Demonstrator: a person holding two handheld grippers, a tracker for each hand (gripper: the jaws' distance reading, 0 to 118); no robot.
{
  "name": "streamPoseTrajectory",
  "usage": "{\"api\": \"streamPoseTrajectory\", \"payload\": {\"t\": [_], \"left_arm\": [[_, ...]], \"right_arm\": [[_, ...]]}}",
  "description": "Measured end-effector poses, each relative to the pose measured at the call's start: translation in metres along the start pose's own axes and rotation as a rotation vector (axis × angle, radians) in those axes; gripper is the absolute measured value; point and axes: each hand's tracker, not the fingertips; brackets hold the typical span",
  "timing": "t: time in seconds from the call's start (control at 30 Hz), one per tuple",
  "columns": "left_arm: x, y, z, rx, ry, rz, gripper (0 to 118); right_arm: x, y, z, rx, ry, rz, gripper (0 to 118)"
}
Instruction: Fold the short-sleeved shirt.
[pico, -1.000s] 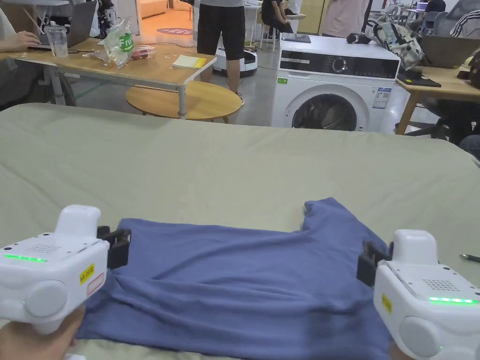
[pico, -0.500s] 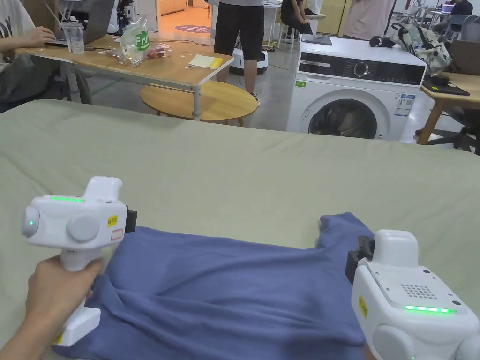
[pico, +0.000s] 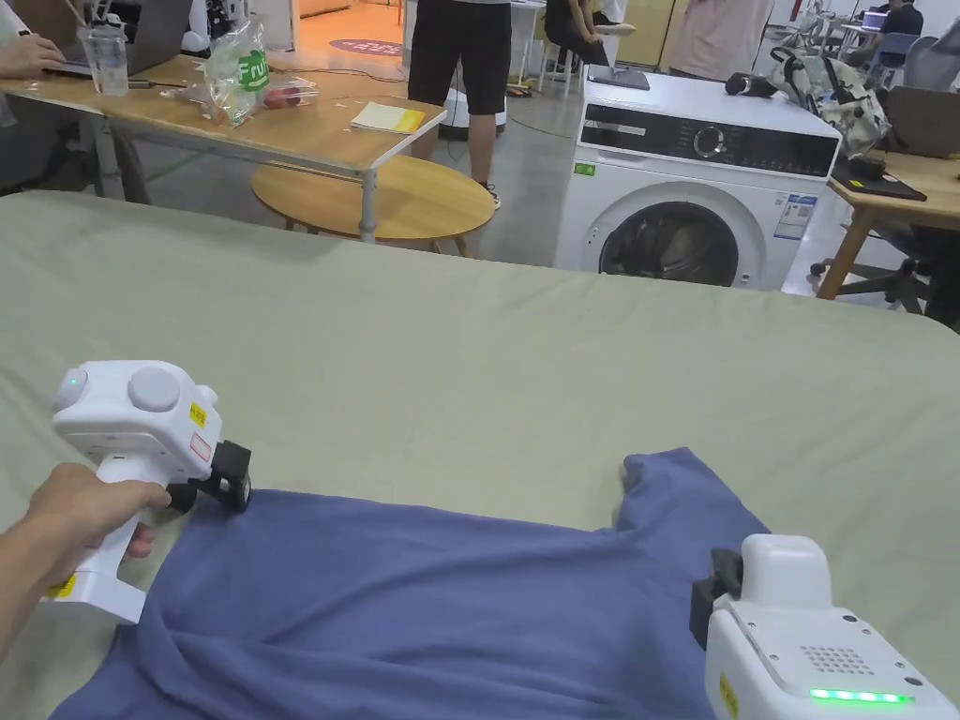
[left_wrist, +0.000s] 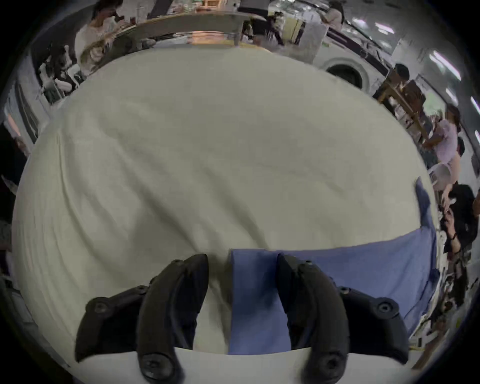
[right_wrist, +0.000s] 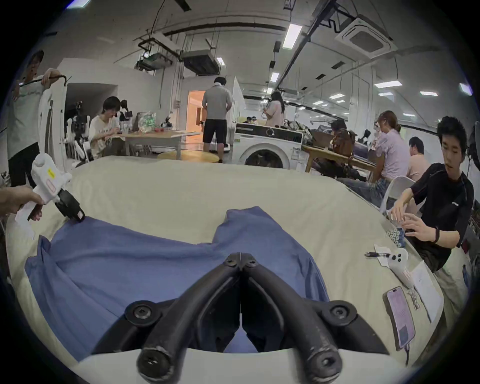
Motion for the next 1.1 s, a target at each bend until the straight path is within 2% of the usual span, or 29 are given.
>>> {"api": "streamPoseTrajectory", "payload": {"t": [0.07,0.1,0.2,0.23,0.4,0.5,0.53,0.57,0.6,0.63,0.67,0.77,0.87,0.93,1.0,1.03,1.1], "left_arm": [[0.01,-0.002,0.01,0.038,0.031,-0.009,52],[0.016,-0.003,0.011,0.051,0.061,-0.051,48],[0.034,-0.014,0.017,0.107,0.115,-0.192,2],[0.038,-0.017,0.018,0.111,0.112,-0.217,0],[0.024,-0.021,0.028,0.192,0.073,-0.164,0],[0.019,-0.03,0.043,0.25,0.046,-0.147,0],[0.017,-0.033,0.049,0.275,0.034,-0.15,0],[0.016,-0.035,0.049,0.288,0.033,-0.137,0],[0.014,-0.036,0.051,0.286,0.023,-0.129,0],[0.011,-0.038,0.054,0.306,0.014,-0.129,0],[0.009,-0.04,0.056,0.319,0.021,-0.119,0],[0.008,-0.047,0.058,0.35,-0.002,-0.096,0],[0.01,-0.051,0.058,0.361,-0.003,-0.099,0],[0.01,-0.05,0.057,0.356,0.002,-0.1,0],[0.012,-0.054,0.059,0.364,-0.006,-0.09,0],[0.012,-0.051,0.058,0.359,-0.01,-0.083,0],[0.014,-0.051,0.061,0.367,-0.01,-0.083,0]], "right_arm": [[0.003,-0.002,-0.002,-0.013,-0.004,0.005,0],[0.005,-0.003,-0.002,-0.022,-0.005,0.003,0],[0.011,-0.005,-0.003,-0.045,0.002,-0.016,0],[0.013,-0.004,-0.005,-0.055,-0.005,-0.021,0],[0.039,0.019,-0.023,-0.118,-0.001,-0.055,0],[0.064,0.043,-0.054,-0.215,-0.005,-0.081,0],[0.072,0.049,-0.069,-0.258,-0.011,-0.071,5],[0.081,0.056,-0.084,-0.288,-0.015,-0.082,22],[0.088,0.06,-0.096,-0.315,-0.007,-0.094,50],[0.097,0.065,-0.114,-0.374,0.009,-0.102,63],[0.102,0.067,-0.128,-0.392,0.003,-0.109,66],[0.111,0.072,-0.169,-0.509,0.005,-0.049,66],[0.119,0.064,-0.207,-0.627,0.056,-0.047,66],[0.121,0.055,-0.221,-0.668,0.011,-0.033,66],[0.124,0.048,-0.232,-0.709,0.012,-0.008,56],[0.124,0.047,-0.227,-0.689,0.047,-0.048,52],[0.123,0.047,-0.225,-0.66,0.031,-0.07,44]]}}
